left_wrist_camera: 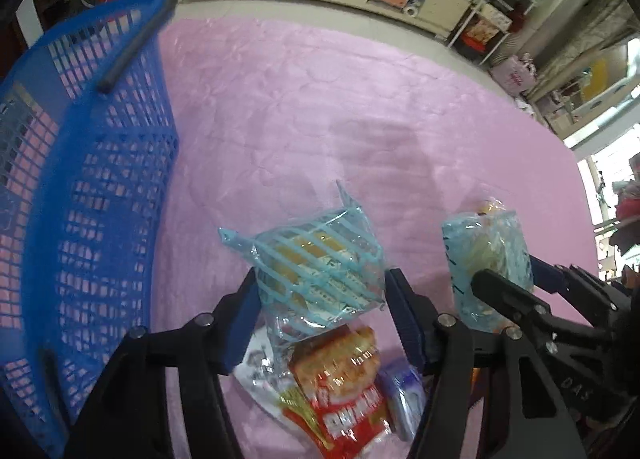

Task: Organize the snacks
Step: 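Grasp the light blue striped bag with the left tool while the right tool grasps the teal striped bag, then carry both held striped bags over the blue basket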

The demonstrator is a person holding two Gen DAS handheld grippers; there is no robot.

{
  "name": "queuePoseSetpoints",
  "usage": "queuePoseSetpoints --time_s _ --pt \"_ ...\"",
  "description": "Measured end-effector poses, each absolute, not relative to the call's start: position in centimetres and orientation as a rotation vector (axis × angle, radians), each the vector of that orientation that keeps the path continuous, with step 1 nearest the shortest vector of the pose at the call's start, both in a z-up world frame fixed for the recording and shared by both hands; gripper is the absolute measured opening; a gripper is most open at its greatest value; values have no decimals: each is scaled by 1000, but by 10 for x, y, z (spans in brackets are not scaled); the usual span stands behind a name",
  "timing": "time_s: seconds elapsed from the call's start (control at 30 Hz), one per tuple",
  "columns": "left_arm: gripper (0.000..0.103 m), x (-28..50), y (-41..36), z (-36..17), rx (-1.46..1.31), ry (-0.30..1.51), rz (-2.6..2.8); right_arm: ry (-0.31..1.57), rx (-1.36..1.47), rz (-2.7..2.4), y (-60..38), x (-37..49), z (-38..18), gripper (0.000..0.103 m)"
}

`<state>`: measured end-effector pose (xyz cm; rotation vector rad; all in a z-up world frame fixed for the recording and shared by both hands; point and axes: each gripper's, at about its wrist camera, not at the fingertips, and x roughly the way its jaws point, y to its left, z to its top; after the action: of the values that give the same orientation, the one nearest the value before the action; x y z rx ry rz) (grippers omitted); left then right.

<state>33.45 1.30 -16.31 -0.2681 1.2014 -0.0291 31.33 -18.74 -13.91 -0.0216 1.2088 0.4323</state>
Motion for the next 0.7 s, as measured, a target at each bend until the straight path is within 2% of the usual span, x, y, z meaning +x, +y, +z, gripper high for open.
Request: queuePoseSetpoints --time_s 0.47,0.7 --pt "59 253 37 -75 -203 1021 -108 1074 -44 427 -183 258 -59 59" --pt "59 235 57 -50 -195 965 -103 1022 -66 451 -160 242 -31 59"
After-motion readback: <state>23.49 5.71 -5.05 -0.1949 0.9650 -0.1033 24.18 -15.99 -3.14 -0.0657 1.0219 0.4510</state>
